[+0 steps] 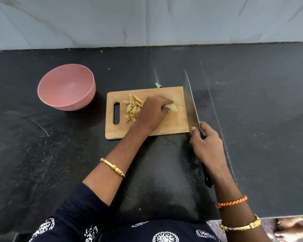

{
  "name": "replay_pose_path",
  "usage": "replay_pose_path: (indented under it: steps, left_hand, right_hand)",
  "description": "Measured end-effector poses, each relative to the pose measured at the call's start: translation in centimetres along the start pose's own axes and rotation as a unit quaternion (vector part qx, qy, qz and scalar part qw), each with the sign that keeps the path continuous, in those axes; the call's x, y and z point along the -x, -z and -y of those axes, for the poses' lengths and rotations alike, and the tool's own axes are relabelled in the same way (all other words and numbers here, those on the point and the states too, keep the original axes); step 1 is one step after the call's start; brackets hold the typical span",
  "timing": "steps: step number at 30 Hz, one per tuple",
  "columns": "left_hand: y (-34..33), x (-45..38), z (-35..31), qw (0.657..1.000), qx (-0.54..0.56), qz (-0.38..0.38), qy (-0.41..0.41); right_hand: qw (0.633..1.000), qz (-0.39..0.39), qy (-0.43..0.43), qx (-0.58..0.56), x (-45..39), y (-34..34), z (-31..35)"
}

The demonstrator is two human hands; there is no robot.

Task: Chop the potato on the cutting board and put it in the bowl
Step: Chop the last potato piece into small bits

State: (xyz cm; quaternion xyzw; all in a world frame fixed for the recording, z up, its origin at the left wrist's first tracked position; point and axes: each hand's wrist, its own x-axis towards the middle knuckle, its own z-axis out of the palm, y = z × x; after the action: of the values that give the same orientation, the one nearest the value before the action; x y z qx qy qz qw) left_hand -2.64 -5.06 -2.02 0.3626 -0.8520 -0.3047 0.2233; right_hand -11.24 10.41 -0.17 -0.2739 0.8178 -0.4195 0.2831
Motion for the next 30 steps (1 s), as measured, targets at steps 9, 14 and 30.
replay_pose_path:
  steps: [9, 14, 30]
  left_hand:
    - [0.6, 0.0, -0.1, 0.999, -0.026, 0.027, -0.018]
    - [0.2, 0.1, -0.4, 1.0, -0.008, -0.019, 0.015]
    - [-0.3, 0.2, -1.1, 0.996, -0.009, -0.044, 0.082]
  right_hand:
    - [1.0, 0.006, -0.006, 0.017, 0.0, 0.3, -0.6]
    - [0.998, 0.017, 0.029, 0.061, 0.7, -0.5, -0.3]
    - [0.976, 0.013, 0.027, 0.216, 0.8, -3.6, 1.2]
